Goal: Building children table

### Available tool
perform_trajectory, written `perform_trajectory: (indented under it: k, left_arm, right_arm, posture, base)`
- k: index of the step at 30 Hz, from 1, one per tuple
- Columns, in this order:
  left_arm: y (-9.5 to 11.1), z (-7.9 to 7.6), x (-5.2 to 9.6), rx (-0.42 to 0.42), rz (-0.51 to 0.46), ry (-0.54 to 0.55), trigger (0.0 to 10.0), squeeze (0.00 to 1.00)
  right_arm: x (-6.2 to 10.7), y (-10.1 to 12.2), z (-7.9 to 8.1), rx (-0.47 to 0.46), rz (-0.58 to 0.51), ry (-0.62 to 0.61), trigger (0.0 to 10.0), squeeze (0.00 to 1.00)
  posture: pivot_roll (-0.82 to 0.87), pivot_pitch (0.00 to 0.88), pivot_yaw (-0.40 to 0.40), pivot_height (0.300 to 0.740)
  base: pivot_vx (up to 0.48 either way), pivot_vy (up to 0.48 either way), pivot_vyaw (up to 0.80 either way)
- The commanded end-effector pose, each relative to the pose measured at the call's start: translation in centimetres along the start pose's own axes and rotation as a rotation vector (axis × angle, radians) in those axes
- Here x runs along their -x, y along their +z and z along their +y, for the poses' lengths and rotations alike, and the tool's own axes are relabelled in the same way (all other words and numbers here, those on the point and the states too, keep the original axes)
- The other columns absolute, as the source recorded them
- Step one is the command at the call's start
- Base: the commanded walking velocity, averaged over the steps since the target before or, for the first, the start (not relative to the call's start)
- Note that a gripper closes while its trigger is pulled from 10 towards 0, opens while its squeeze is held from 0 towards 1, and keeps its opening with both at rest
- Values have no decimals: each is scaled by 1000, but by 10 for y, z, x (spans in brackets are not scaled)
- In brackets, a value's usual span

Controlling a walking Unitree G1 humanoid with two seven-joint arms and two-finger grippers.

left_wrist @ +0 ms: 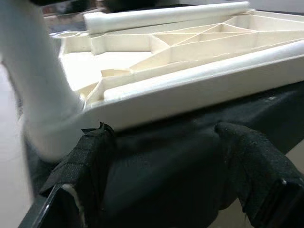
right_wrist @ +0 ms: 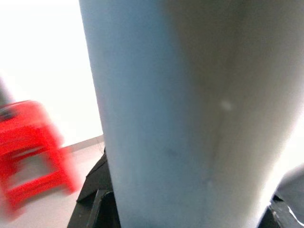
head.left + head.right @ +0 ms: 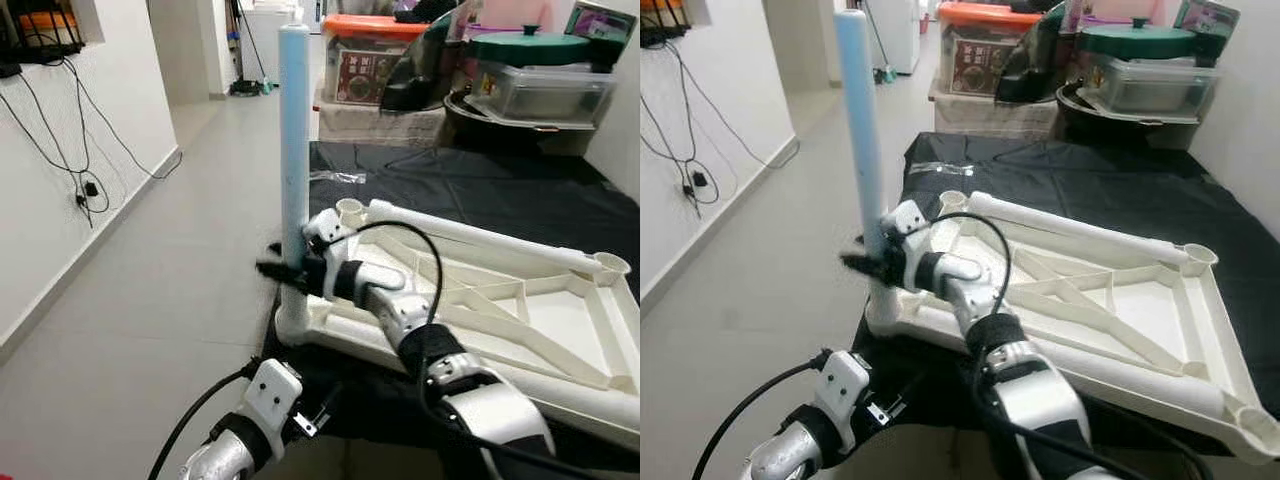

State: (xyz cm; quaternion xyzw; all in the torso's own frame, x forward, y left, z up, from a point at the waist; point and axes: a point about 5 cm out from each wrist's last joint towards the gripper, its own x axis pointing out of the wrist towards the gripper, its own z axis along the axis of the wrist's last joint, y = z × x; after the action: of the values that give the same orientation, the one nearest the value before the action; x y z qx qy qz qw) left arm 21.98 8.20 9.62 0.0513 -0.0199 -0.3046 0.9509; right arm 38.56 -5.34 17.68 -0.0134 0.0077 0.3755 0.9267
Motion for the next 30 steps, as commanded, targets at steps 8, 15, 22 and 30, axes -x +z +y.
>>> perform_trajectory:
  k: [8, 15, 22, 30]
  left_arm:
    - [0, 2, 1, -5, 5, 0, 10000, 0]
    - [1, 2, 0, -6, 3, 5, 10000, 0]
    - [2, 2, -1, -2, 0, 10, 10000, 0]
    - [0, 2, 0, 0, 6, 10, 10000, 0]
  right_arm:
    - [30, -3, -41, -28, -32, -815, 0, 0]
    - [30, -6, -27, -138, -64, -1010, 0, 0]
    - [22, -8, -4, -182, -54, -1056, 10000, 0]
    - [31, -9, -4, -123, -135, -964, 10000, 0]
  posture:
    - [94, 0, -59, 740]
    - [104, 0, -68, 740]
    - [100, 0, -67, 740]
    - [93, 0, -63, 740]
  base:
    - [0, 0, 0]
    - [0, 0, 0]
    - [0, 0, 0]
    - [0, 0, 0]
